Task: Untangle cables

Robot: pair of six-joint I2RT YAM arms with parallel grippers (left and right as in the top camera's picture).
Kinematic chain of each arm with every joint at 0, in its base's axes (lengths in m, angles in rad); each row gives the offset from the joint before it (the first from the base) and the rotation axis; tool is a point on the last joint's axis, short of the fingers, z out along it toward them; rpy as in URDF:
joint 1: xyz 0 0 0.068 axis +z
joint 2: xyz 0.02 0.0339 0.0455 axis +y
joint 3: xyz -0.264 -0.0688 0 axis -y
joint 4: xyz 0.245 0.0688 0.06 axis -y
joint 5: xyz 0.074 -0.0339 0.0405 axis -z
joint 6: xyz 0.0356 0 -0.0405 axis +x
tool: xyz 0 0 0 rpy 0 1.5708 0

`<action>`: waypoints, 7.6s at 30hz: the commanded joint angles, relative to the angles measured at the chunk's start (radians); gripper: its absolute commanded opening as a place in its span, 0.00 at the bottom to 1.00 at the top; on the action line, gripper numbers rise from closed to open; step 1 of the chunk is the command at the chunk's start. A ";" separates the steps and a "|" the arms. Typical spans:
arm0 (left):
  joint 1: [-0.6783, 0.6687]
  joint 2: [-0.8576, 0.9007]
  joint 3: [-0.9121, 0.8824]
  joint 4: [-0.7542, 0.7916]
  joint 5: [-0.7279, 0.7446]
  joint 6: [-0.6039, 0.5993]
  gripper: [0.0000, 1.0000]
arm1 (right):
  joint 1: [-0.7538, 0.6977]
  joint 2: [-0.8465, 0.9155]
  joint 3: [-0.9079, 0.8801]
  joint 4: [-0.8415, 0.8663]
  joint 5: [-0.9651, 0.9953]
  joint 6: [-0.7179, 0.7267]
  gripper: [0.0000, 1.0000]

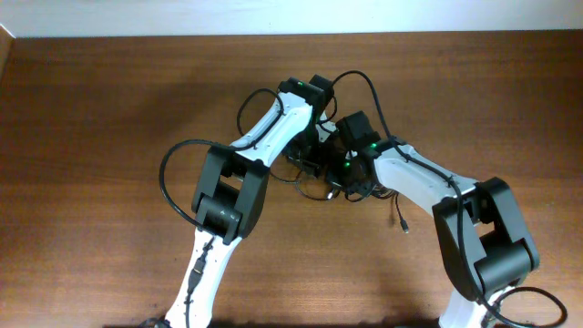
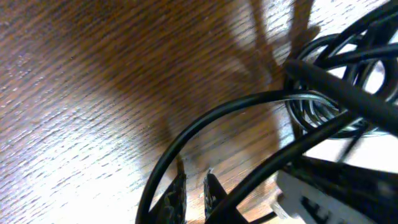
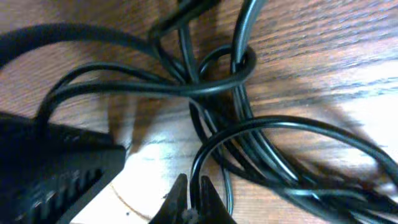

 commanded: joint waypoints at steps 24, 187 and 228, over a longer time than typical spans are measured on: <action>-0.007 0.037 -0.011 -0.001 -0.005 -0.011 0.26 | -0.151 -0.010 0.010 -0.124 0.125 -0.215 0.06; -0.191 -0.520 0.135 -0.151 0.135 0.533 0.00 | -0.545 -0.270 -0.125 -0.166 -0.565 -0.893 0.62; 0.006 -0.522 -0.102 -0.085 -0.095 -0.122 0.00 | -0.401 -0.270 -0.300 -0.189 -0.711 -0.878 0.88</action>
